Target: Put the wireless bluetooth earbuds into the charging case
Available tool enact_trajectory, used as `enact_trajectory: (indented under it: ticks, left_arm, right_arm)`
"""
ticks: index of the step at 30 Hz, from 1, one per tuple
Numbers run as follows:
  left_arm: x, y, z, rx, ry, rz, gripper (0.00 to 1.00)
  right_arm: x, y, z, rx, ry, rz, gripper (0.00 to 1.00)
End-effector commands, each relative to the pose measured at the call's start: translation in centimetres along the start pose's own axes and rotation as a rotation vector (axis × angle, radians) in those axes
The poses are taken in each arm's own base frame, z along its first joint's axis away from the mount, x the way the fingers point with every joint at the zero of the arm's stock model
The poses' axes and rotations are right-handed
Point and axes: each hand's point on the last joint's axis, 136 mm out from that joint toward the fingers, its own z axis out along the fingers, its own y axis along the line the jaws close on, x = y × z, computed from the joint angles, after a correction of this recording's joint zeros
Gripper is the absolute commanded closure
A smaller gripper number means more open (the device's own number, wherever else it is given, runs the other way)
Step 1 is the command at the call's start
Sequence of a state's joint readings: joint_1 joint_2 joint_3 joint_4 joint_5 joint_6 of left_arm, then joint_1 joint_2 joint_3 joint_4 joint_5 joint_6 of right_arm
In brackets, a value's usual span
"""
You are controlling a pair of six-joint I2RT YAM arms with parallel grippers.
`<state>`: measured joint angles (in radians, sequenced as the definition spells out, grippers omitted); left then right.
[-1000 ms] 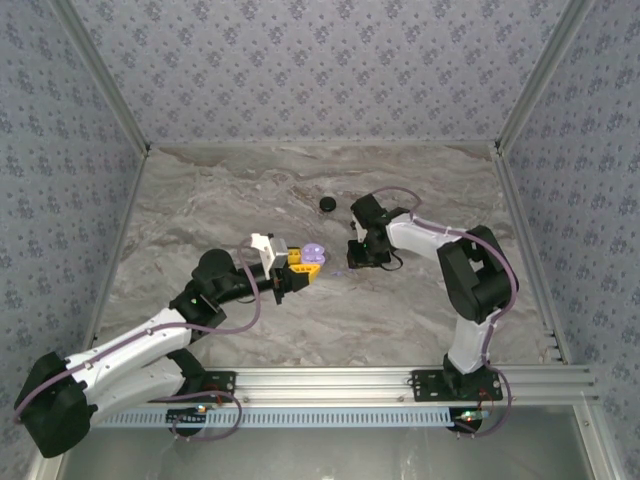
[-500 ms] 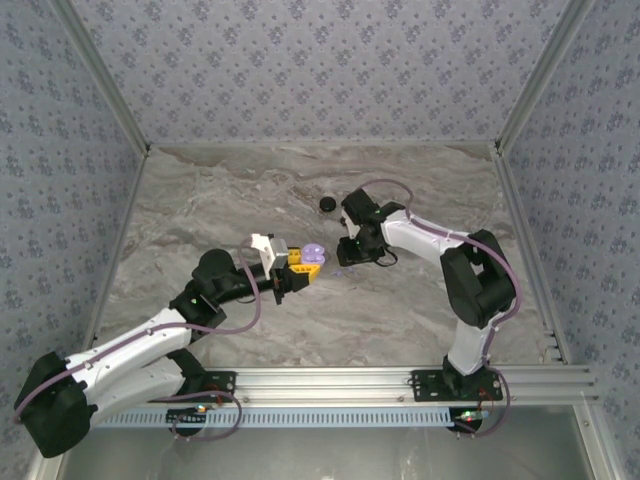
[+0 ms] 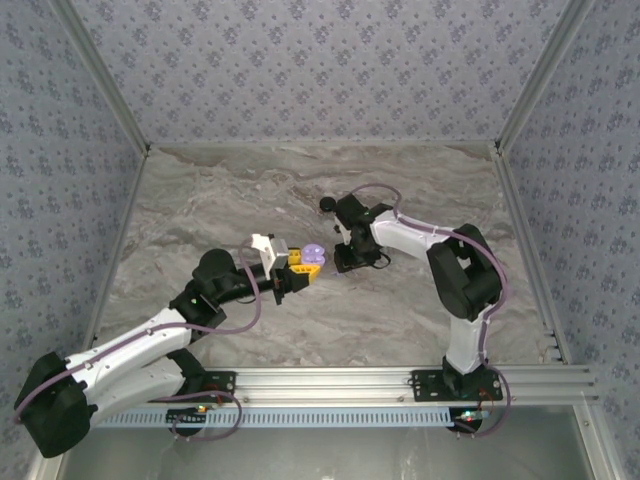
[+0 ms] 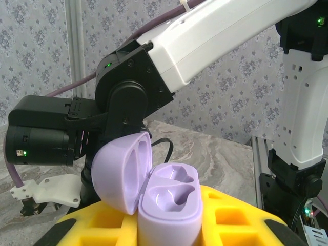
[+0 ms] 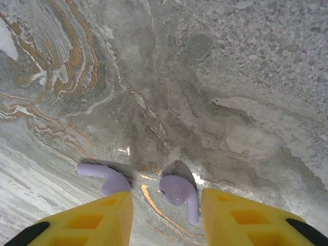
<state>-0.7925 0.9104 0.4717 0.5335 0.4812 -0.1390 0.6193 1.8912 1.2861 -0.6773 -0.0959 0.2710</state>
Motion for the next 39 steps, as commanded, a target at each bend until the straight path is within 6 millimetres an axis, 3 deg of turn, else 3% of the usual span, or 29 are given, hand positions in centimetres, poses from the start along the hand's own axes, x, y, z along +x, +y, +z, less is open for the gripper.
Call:
enact_trajectory:
  ticks: [1, 39]
  left_arm:
    - [-1.3, -0.3, -0.1, 0.002, -0.032, 0.033, 0.77]
    - [-1.6, -0.2, -0.4, -0.012, -0.038, 0.042, 0.77]
  right_arm:
    - [0.0, -0.1, 0.4, 0.027, 0.023, -0.019, 0.6]
    - [2.1, -1.6, 3.0, 0.226, 0.118, -0.068, 0.68]
